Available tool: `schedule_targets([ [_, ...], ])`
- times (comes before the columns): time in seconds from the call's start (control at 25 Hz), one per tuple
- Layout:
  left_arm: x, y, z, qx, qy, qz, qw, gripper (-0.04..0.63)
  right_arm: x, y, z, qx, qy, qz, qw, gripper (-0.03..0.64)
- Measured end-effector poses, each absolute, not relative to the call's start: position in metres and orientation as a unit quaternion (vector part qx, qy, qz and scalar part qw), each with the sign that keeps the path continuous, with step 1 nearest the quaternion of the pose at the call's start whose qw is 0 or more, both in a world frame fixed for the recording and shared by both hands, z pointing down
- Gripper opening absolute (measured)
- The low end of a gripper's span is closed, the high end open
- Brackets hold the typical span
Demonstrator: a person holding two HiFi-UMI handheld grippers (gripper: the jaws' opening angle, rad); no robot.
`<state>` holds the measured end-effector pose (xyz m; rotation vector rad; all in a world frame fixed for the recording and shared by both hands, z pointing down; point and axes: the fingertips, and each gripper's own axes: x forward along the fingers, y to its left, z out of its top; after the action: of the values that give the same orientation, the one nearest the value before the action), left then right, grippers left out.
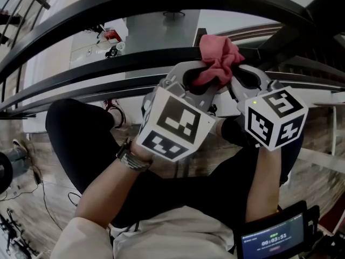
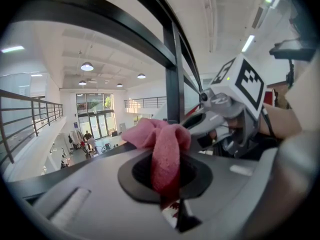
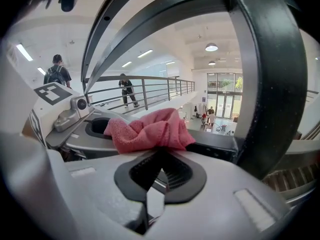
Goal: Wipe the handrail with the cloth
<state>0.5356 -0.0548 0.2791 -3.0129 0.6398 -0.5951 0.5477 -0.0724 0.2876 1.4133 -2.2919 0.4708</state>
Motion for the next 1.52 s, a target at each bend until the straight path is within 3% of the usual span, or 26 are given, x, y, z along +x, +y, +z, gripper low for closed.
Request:
schedule_targets([
  [1.52,0.487,-0.055,0.277,-0.949,0.253,-0.186,0.001,0.031,0.495,-0.068,0.288,0.420,-0.864,0.165,0.225,0.002],
])
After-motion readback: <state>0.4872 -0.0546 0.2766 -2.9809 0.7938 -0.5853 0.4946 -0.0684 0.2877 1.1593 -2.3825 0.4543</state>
